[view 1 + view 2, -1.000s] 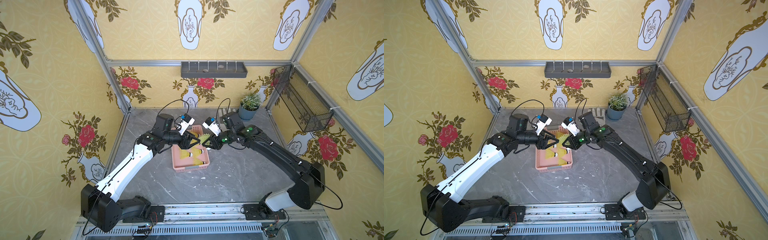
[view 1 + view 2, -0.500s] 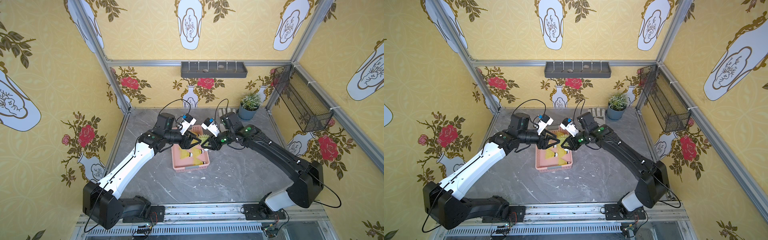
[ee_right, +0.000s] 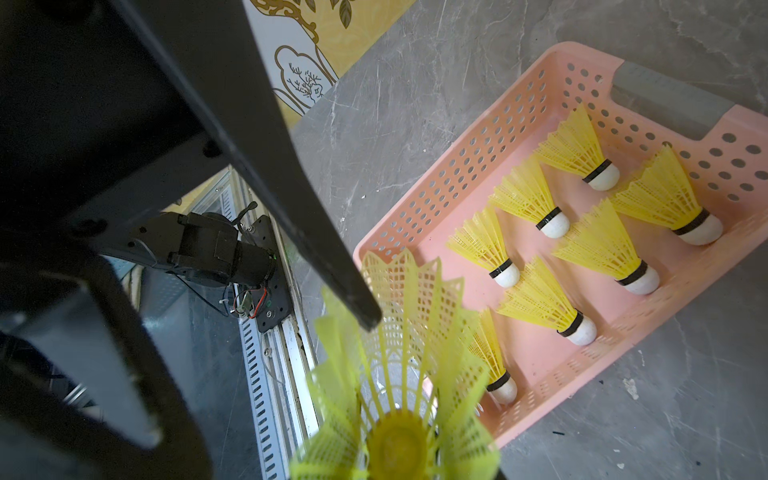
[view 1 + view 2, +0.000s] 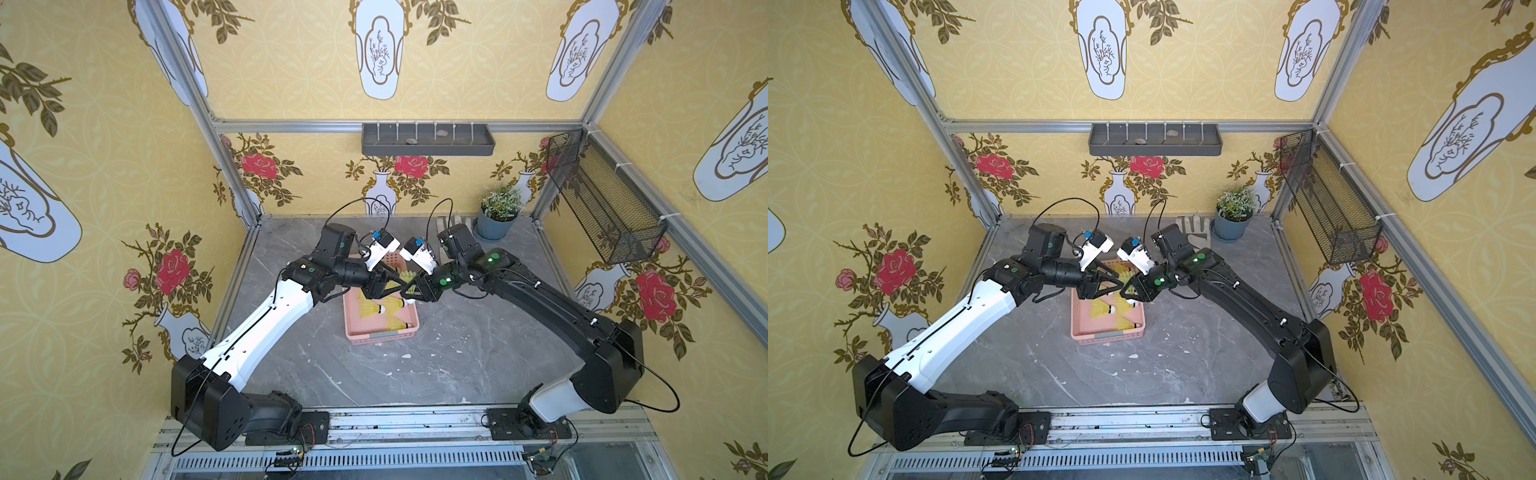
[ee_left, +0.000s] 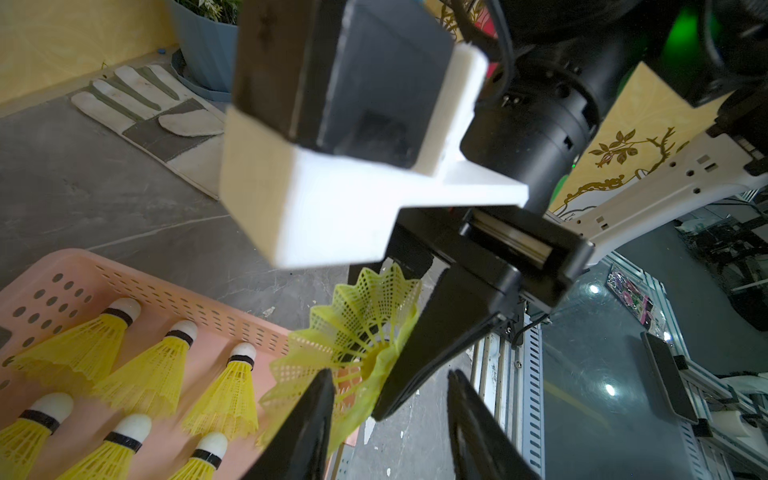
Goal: Put the shuttlecocks into the storage box
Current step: Place the shuttlecock in the storage box.
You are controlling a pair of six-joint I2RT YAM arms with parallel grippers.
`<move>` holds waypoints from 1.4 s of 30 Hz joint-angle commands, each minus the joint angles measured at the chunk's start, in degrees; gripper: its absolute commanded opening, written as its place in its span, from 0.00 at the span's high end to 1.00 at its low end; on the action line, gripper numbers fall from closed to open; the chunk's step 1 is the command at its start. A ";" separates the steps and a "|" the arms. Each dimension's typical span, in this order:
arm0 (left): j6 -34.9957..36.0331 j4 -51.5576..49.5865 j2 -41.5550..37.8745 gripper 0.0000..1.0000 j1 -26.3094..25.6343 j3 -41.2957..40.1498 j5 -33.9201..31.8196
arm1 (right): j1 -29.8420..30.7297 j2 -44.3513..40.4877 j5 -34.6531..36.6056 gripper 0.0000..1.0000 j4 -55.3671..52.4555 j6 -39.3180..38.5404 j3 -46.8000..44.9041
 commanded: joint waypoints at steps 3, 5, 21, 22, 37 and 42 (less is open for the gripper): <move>2.03 -2.78 1.07 0.69 -0.17 0.70 -1.24 | 0.09 -0.04 0.00 0.67 -0.19 -0.29 0.38; 2.09 -2.86 1.01 0.76 -0.26 0.58 -1.68 | 0.05 -0.23 0.47 0.67 -0.12 -0.30 0.18; -9.25 7.90 -5.06 1.00 -0.44 -5.91 -9.65 | -0.25 -3.67 6.86 0.39 5.29 3.43 -4.55; -11.58 10.05 -5.61 1.00 -0.44 -6.85 -10.48 | -0.17 -3.89 7.25 0.38 5.97 3.87 -5.21; -46.85 25.48 -15.82 1.00 -0.44 -22.79 -30.32 | -0.08 -8.00 21.30 0.27 19.18 14.21 -14.49; -51.98 21.84 -16.09 1.00 -0.67 -25.03 -31.69 | -0.08 -9.22 29.50 0.27 20.86 16.96 -17.05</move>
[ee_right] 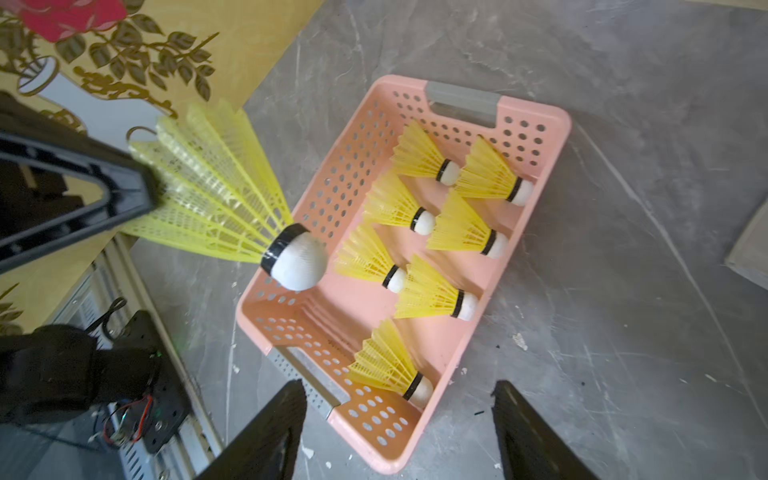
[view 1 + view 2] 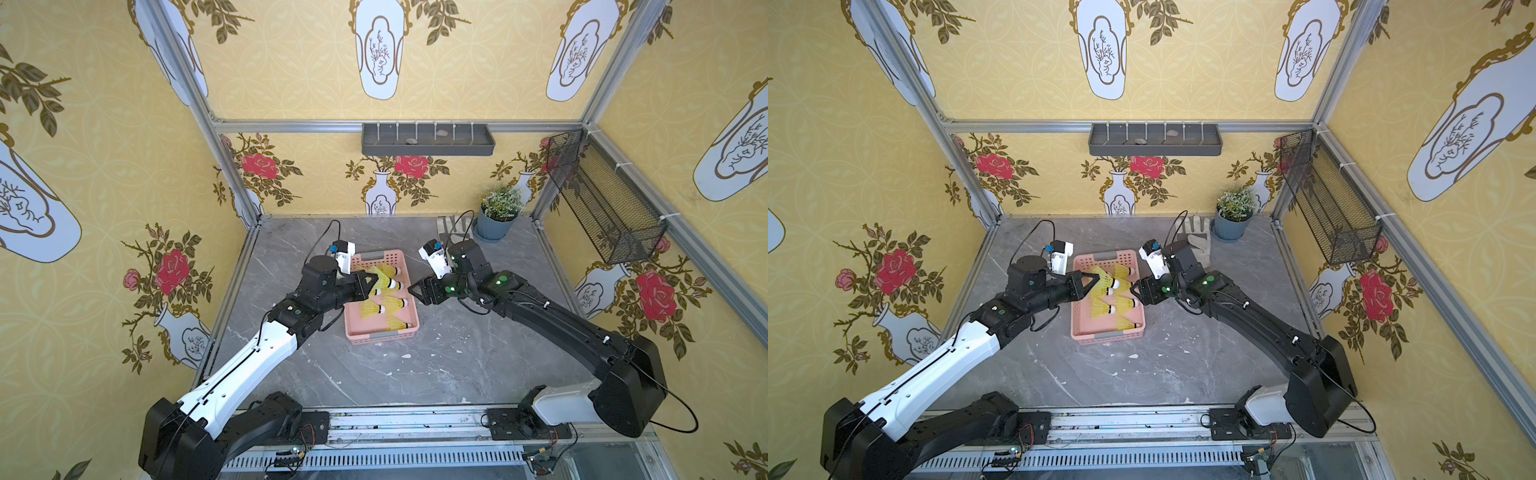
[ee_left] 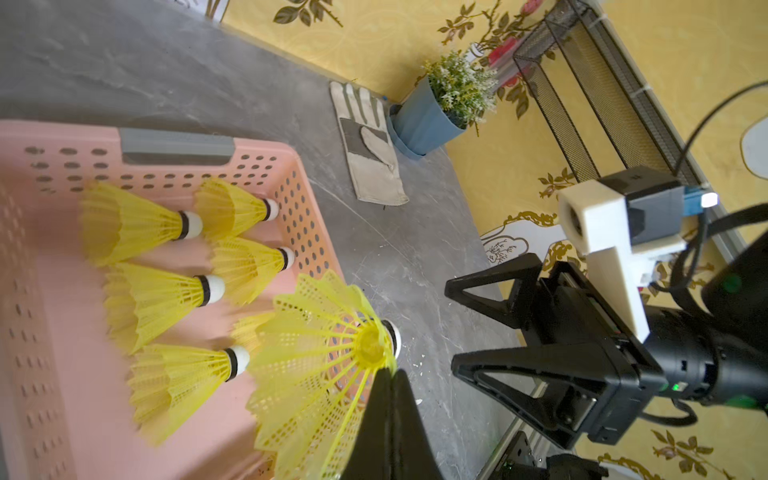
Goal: Put the shuttlecocks into the storage box
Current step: Place the shuttlecock in the storage box.
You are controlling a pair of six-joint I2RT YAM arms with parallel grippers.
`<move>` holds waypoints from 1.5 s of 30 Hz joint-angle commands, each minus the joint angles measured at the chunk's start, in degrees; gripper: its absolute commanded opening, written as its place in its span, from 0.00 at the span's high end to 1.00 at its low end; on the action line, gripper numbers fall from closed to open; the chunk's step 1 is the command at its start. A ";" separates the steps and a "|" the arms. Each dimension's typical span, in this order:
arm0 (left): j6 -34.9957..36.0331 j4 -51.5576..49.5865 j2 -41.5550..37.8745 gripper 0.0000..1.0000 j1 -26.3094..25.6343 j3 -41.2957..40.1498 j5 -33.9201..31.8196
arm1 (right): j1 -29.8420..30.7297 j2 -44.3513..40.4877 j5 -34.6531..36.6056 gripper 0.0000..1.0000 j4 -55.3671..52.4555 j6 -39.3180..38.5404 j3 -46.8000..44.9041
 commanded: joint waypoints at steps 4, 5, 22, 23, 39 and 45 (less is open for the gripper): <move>-8.15 -3.47 -0.58 1.00 -1.58 -2.76 -5.44 | -0.07 -1.46 12.13 0.27 3.14 4.04 -1.60; -8.82 -3.98 -0.69 1.00 -2.07 -3.24 -6.12 | -0.07 -1.68 12.66 0.26 3.16 4.11 -1.90; -12.95 -12.57 4.36 1.00 -8.47 -3.07 -15.16 | -1.43 -5.97 14.84 0.26 5.33 4.95 -7.22; -13.15 -13.04 4.59 1.00 -8.73 -3.02 -15.56 | -1.54 -6.23 14.73 0.26 5.48 4.98 -7.57; -14.75 -13.04 9.26 1.00 -10.68 -3.69 -17.03 | -2.81 -7.57 13.41 0.26 6.54 4.91 -9.61; -14.94 -11.87 10.77 1.00 -10.86 -4.04 -16.71 | -2.90 -7.14 12.84 0.25 6.65 5.09 -9.69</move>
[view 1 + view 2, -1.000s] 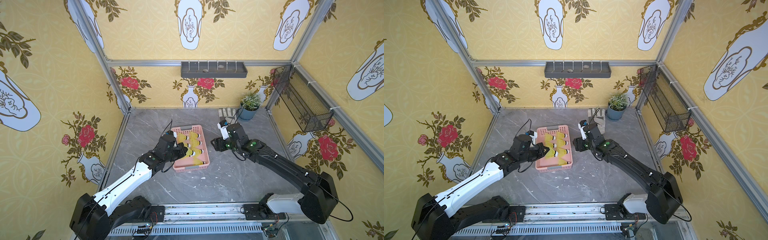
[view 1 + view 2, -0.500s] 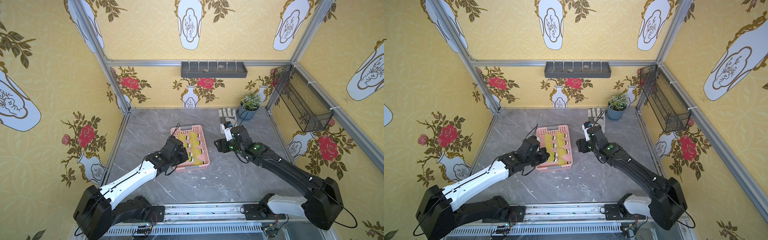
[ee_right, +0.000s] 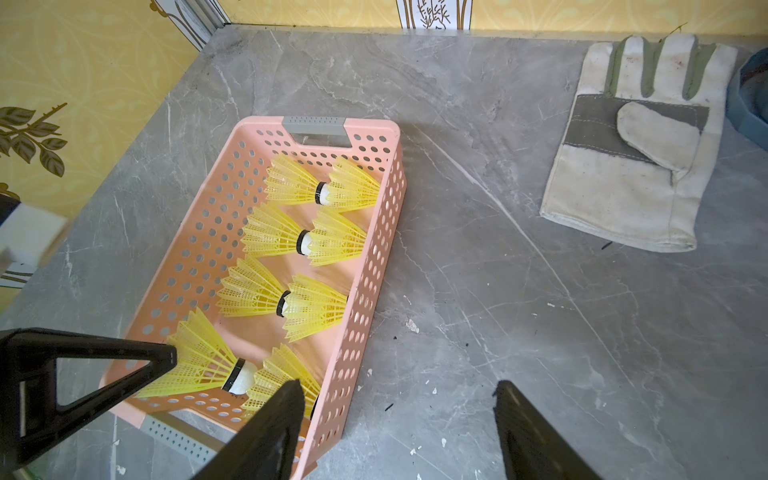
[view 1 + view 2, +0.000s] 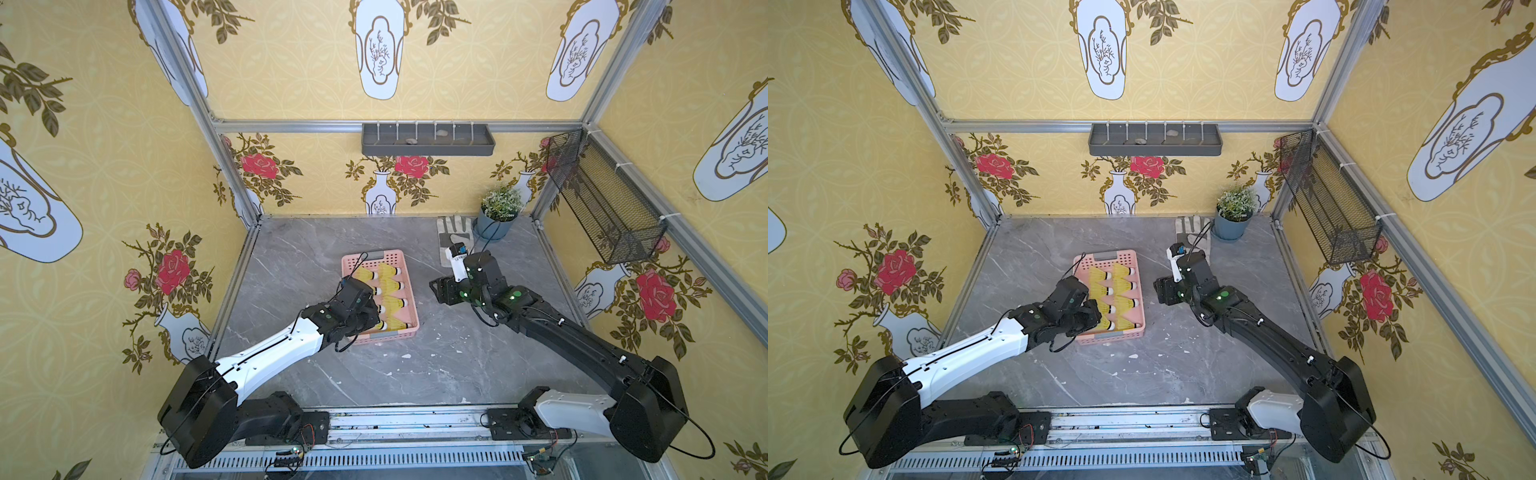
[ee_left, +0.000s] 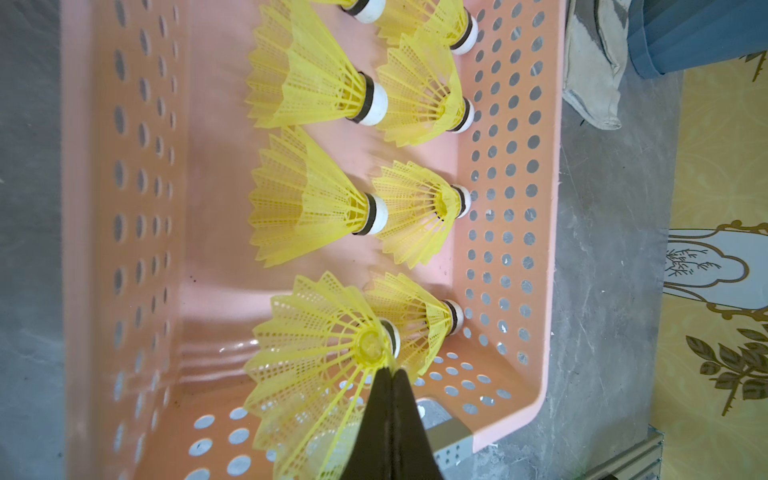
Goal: Put the shuttlecocks into the storage box
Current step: Place the shuttlecock in the storage box.
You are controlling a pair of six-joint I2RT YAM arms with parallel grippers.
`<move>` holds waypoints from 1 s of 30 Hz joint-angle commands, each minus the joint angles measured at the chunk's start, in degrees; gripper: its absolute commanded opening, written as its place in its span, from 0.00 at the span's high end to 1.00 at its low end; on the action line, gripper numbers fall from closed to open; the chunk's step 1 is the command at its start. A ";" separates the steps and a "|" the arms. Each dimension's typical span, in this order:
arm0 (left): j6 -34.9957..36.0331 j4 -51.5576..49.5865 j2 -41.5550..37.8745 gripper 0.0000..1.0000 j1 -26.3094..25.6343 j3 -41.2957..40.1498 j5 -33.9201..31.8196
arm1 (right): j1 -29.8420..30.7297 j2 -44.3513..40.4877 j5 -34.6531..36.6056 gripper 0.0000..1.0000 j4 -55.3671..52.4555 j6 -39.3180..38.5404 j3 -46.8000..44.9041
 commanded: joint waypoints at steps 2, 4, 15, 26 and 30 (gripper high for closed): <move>-0.24 1.33 0.98 1.00 -0.12 -0.51 -0.24 | -0.05 0.30 -0.87 0.25 2.13 0.70 -0.07; -0.24 1.86 1.50 1.00 -0.12 -0.56 0.00 | -0.05 0.36 -1.17 0.26 2.13 0.62 -0.02; -0.76 4.76 3.03 1.00 -0.21 -1.31 0.70 | -0.05 1.10 -1.54 0.25 1.81 0.38 0.09; -1.03 6.61 4.71 1.00 -0.21 -1.81 1.88 | -0.11 1.29 -1.86 0.25 1.60 0.41 -0.24; -1.34 6.78 5.16 1.00 -0.30 -2.09 2.14 | -0.06 1.30 -1.92 0.25 1.58 0.43 -0.19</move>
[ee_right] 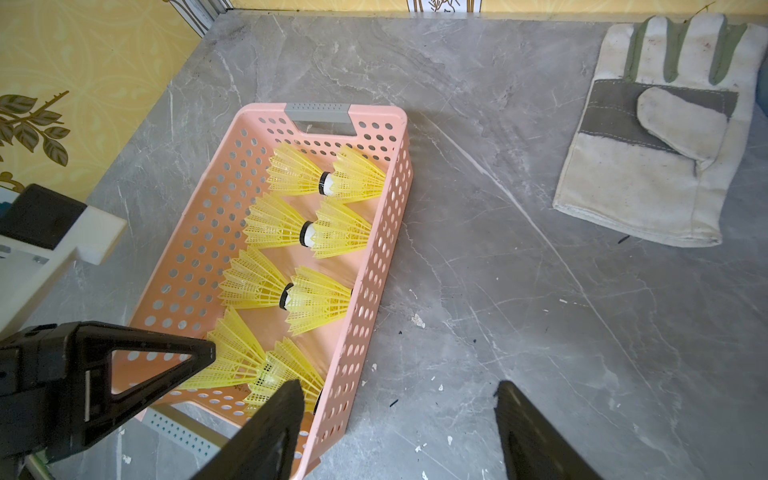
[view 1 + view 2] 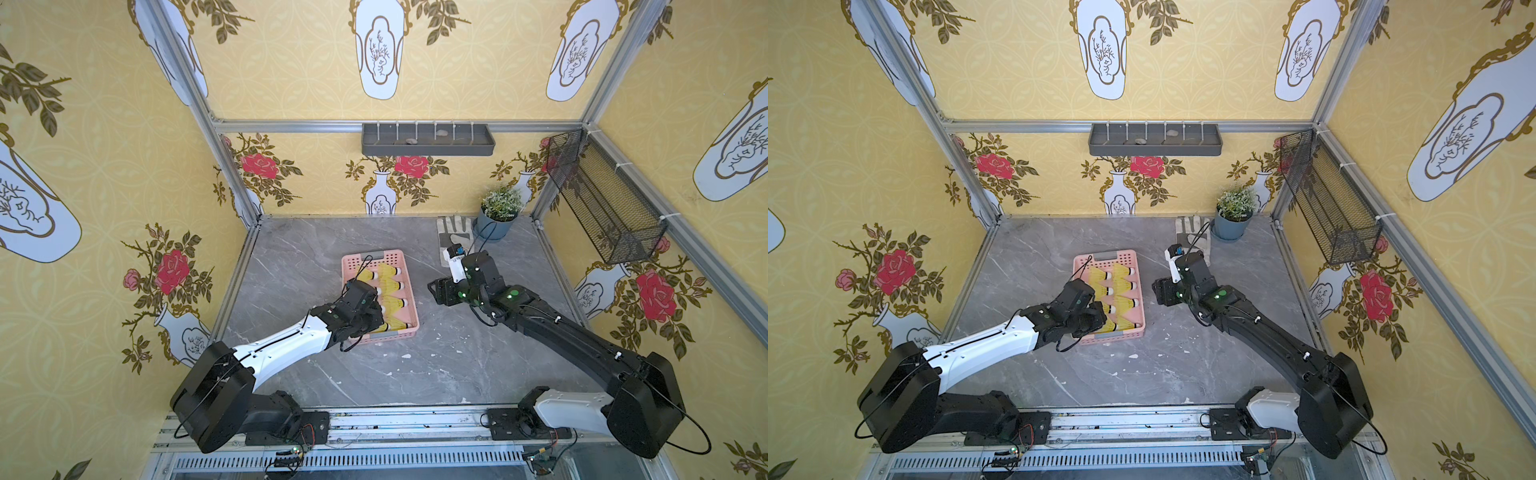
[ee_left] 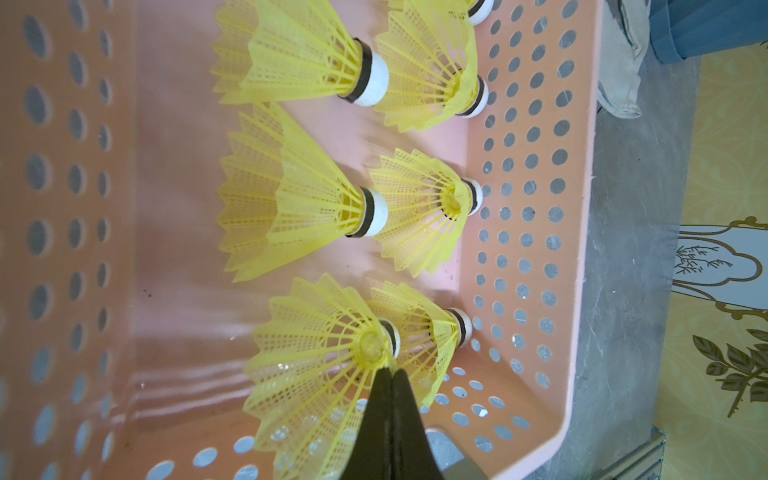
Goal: Put the shuttlecocks into the storage box
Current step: Place the shuttlecock in the storage box.
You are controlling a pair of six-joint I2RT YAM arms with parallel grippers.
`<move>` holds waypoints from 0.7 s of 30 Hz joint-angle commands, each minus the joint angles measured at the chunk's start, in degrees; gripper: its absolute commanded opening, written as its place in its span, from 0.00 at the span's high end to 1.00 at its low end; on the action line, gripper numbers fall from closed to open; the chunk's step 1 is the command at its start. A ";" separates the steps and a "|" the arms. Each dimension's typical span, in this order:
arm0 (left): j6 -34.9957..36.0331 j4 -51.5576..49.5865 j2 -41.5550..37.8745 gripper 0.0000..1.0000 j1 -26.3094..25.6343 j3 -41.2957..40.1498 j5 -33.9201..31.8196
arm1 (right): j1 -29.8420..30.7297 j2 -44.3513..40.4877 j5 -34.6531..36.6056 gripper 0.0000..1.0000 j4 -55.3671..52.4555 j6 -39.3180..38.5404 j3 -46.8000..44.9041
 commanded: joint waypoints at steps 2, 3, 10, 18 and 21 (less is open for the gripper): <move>-0.60 1.30 0.80 0.98 -0.04 -0.64 0.71 | -0.02 0.15 -0.48 0.25 1.54 0.53 -0.28; -0.57 1.34 1.04 0.94 -0.04 -0.53 0.85 | -0.05 0.15 -0.47 0.25 1.51 0.61 -0.43; -0.46 1.21 1.53 0.76 -0.39 -0.76 1.00 | -0.07 0.08 -0.53 0.25 1.28 0.61 -0.46; 0.21 -3.10 -0.51 0.63 -0.65 0.06 -2.43 | -0.03 -0.29 -0.03 0.25 1.35 0.73 -0.76; 0.47 -5.01 -1.57 0.59 -0.74 0.54 -4.17 | -0.05 -0.38 0.57 0.25 1.28 0.94 -0.90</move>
